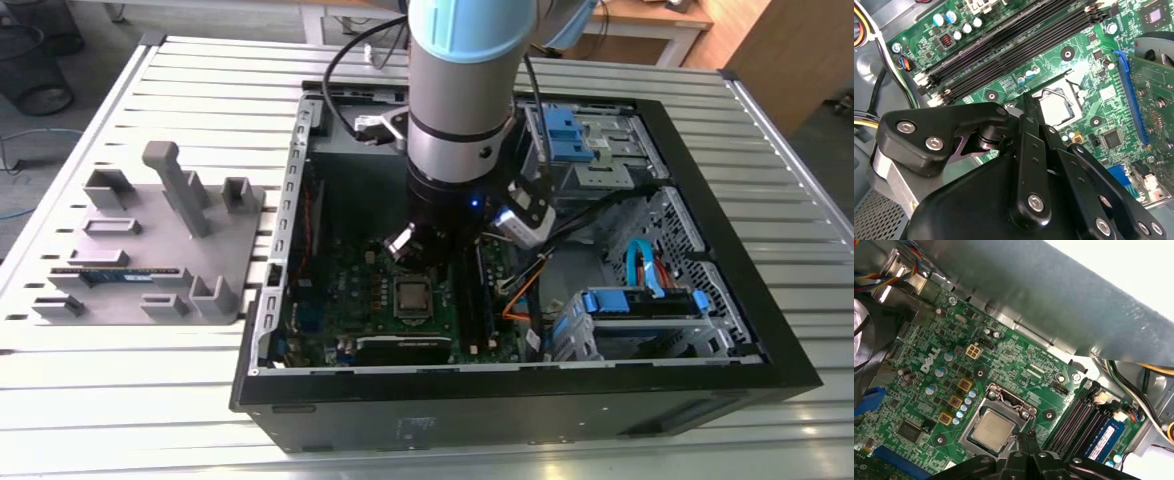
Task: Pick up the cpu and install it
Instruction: 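Install the first cpu locking lever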
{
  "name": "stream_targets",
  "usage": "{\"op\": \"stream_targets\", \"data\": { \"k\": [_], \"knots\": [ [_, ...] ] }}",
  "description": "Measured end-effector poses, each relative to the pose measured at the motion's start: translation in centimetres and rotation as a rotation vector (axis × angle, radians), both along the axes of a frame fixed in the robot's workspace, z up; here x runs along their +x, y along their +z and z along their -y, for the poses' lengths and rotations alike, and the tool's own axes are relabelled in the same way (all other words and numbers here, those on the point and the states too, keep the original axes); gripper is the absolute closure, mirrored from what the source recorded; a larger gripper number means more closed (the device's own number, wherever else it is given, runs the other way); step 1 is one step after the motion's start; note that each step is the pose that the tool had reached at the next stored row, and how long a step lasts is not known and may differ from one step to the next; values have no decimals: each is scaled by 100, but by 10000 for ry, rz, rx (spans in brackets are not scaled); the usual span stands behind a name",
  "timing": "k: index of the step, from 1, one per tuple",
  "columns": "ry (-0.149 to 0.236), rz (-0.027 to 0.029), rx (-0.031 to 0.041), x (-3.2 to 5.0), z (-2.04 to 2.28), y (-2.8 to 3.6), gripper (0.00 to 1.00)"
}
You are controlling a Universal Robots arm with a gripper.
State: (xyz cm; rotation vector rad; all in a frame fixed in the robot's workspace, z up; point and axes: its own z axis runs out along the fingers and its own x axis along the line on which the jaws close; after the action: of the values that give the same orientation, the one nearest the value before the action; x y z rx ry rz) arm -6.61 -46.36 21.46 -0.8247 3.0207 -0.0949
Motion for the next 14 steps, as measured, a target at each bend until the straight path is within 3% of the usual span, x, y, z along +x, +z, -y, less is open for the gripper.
{"op": "stream_targets", "data": {
  "k": [8, 14],
  "knots": [
    [-243, 2, -6, 1, 54, -2, 89],
    [-322, 1, -6, 1, 59, -4, 89]
  ]
}}
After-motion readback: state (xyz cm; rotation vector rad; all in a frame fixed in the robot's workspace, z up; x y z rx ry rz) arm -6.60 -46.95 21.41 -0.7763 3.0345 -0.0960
